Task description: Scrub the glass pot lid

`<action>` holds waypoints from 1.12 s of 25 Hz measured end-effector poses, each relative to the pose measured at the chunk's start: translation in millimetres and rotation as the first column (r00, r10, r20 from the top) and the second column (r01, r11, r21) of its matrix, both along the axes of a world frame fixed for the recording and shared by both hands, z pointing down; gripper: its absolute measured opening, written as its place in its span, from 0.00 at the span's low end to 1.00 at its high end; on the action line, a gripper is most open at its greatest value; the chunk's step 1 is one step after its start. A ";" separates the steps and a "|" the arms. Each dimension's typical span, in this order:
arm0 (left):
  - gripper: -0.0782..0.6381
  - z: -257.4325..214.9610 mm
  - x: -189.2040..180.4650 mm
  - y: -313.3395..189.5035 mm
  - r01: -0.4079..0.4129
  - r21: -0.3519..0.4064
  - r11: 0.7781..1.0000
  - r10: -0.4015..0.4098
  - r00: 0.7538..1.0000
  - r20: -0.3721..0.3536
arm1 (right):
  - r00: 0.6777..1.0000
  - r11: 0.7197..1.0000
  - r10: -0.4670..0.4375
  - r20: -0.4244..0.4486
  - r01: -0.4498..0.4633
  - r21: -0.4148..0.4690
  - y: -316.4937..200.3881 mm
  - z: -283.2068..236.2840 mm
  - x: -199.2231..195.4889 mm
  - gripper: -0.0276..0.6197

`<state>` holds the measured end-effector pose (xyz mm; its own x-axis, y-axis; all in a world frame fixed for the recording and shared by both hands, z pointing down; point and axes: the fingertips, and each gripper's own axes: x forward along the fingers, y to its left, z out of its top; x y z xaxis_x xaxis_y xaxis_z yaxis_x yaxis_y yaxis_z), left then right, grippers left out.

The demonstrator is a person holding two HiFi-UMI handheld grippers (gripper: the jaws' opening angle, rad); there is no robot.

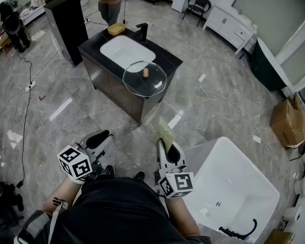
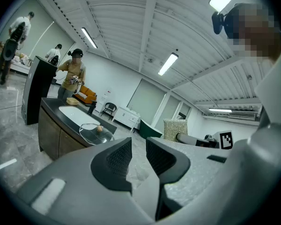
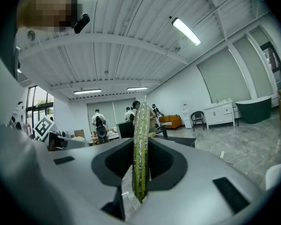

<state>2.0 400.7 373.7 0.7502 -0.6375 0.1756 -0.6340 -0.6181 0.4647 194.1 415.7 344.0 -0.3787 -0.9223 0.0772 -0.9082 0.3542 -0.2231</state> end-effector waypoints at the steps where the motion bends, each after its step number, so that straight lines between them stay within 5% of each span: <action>1: 0.24 -0.2 4.0 0.4 0.001 -0.001 1.000 -0.001 1.000 0.001 | 1.000 1.000 -0.002 0.002 0.002 -0.001 -0.1 0.7 3.8 0.15; 10: 0.24 0.9 30.9 4.4 0.010 -0.012 1.000 -0.010 0.999 0.035 | 0.999 1.000 -0.020 0.041 0.021 -0.017 -2.0 15.3 27.4 0.15; 16: 0.24 20.3 28.1 -2.6 0.002 -0.080 0.997 0.004 0.998 0.067 | 0.999 0.994 0.006 0.051 0.000 -0.109 -14.6 45.9 29.5 0.15; 22: 0.24 28.9 22.0 -54.9 -0.071 -0.084 0.994 0.074 0.997 0.035 | 0.994 0.991 0.042 0.097 -0.029 -0.132 -57.0 50.0 19.6 0.15; 28: 0.24 31.1 -32.9 -144.7 -0.126 -0.082 0.989 0.123 0.992 -0.036 | 0.990 0.983 0.136 0.041 -0.129 -0.134 -127.5 34.2 -22.4 0.15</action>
